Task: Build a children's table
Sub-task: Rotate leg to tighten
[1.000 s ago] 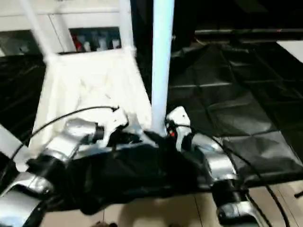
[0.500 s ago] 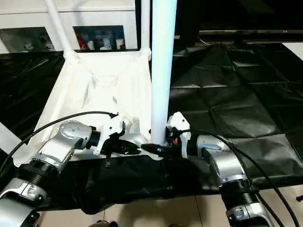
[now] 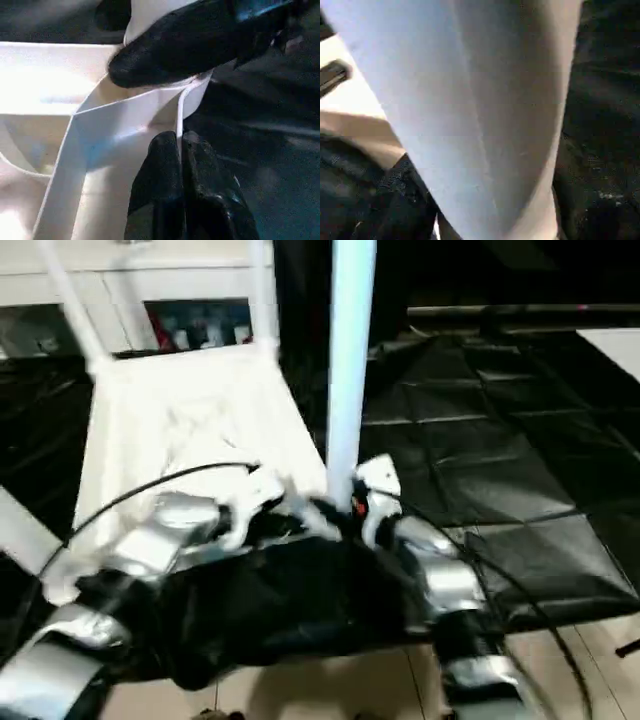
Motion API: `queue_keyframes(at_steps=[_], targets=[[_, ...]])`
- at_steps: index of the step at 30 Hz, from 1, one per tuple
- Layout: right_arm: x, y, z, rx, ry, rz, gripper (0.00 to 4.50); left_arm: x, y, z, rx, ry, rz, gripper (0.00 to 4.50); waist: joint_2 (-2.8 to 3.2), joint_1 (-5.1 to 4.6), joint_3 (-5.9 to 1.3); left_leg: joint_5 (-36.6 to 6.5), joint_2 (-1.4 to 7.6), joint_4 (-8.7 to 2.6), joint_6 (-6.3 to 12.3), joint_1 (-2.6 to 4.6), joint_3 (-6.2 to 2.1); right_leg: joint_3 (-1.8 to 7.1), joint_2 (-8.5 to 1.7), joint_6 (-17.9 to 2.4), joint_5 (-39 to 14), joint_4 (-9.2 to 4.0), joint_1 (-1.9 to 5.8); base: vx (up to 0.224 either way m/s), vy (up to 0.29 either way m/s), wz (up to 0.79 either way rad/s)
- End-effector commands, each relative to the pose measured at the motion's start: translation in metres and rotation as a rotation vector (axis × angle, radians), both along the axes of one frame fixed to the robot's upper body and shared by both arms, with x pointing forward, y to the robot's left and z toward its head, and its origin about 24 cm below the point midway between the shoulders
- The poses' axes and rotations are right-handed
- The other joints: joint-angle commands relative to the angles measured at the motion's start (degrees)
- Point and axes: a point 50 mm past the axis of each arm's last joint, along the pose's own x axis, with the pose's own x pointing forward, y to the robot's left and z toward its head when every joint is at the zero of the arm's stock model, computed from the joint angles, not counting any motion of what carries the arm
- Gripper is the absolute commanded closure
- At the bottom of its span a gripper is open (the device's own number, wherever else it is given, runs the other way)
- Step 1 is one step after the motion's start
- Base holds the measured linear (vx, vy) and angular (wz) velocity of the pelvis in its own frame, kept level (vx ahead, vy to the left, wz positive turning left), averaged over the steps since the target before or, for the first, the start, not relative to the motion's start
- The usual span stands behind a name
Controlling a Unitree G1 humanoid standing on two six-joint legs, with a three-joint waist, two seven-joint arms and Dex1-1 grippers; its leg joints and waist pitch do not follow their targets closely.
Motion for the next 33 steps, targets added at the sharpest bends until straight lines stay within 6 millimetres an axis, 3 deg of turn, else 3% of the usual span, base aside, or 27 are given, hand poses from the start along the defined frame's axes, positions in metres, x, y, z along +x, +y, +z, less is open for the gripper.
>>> queue_keyframes(at_steps=[1, 3, 5, 11, 14, 16, 19, 20, 28, 33], targets=[[-0.007, 0.009, -0.025, -0.075, 0.103, -0.035, 1.89, 0.004, -0.014, 0.003, -0.058, -0.008, 0.070, 4.50, -0.93, 0.04, -3.37, -16.6, 2.53, -4.21, 1.65, 1.33, -1.07, 1.45, -1.69, -11.2, -18.8, -4.32, 1.36, 0.000, 0.000, 0.00], [-0.009, 0.022, -0.025, -0.032, 0.111, 0.015, 1.89, 0.003, -0.025, 0.005, -0.080, -0.005, 0.049, 4.50, -1.10, 0.02, -3.49, -16.1, 2.45, -4.18, 2.24, 1.00, -1.07, 1.37, -1.71, -11.3, -17.6, -4.22, 1.70, 0.000, 0.000, 0.00], [-0.010, 0.029, -0.021, 0.023, 0.102, 0.071, 1.19, 0.002, -0.028, 0.005, -0.087, -0.004, 0.034, 4.50, -0.82, 0.16, -3.59, -15.5, 2.49, -4.11, 2.79, 1.08, -1.05, 1.37, -1.73, -11.5, -16.3, -4.18, 1.75, 0.000, 0.000, 0.00], [-0.015, 0.029, -0.007, 0.050, 0.054, 0.261, 0.71, -0.005, -0.026, 0.006, -0.108, 0.019, -0.086, 4.50, -1.00, 0.41, -3.72, -13.2, 2.53, -3.77, 5.07, 0.83, -0.95, 1.32, -1.84, -12.9, -12.6, -3.81, 2.12, 0.000, 0.000, 0.00], [-0.026, 0.019, -0.001, 0.052, 0.065, 0.442, 0.71, -0.013, -0.017, 0.004, -0.099, 0.049, -0.180, 4.50, -1.08, 0.77, -3.82, -11.7, 2.65, -3.66, 6.36, 0.67, -1.08, 1.11, -1.85, -13.4, -11.0, -3.50, 2.67, 0.000, 0.000, 0.00], [-0.033, 0.008, 0.004, 0.029, 0.072, 0.561, 0.71, -0.020, -0.007, 0.002, -0.087, 0.084, -0.264, 4.50, -1.09, 1.17, -3.80, -10.8, 2.85, -3.56, 7.23, 0.64, -0.93, 1.08, -1.74, -13.8, -10.0, -3.26, 2.66, 0.000, 0.000, 0.00], [-0.036, -0.004, 0.008, -0.013, 0.075, 0.614, 0.71, -0.027, 0.003, 0.001, -0.061, 0.104, -0.341, 4.50, -0.95, 1.43, -3.92, -10.5, 3.05, -3.53, 6.85, 0.71, -0.78, 1.02, -1.73, -14.7, -10.3, -3.10, 2.37, 0.000, 0.000, 0.00], [-0.038, -0.015, 0.009, -0.066, 0.082, 0.660, 0.71, -0.032, 0.012, -0.001, -0.041, 0.128, -0.392, 4.50, -0.80, 1.74, -4.04, -10.8, 3.17, -3.52, 6.16, 1.07, -0.85, 1.01, -1.83, -14.8, -10.8, -3.13, 2.37, 0.000, 0.000, 0.00], [-0.039, -0.029, 0.015, -0.103, 0.110, 0.725, 0.71, -0.037, 0.027, 0.000, -0.029, 0.168, -0.432, 4.50, -0.81, 1.70, -4.19, -10.9, 3.06, -3.43, 5.60, 0.97, -0.74, 1.10, -1.78, -15.8, -8.9, -2.66, 2.43, 0.000, 0.000, 0.00], [-0.039, -0.026, 0.016, -0.077, 0.107, 0.732, 1.29, -0.038, 0.030, 0.001, -0.029, 0.169, -0.437, 4.50, -0.83, 1.66, -4.40, -9.1, 2.98, -3.17, 6.09, 0.89, -0.73, 1.03, -1.74, -16.1, -7.1, -2.41, 2.55, 0.000, 0.000, 0.00]])
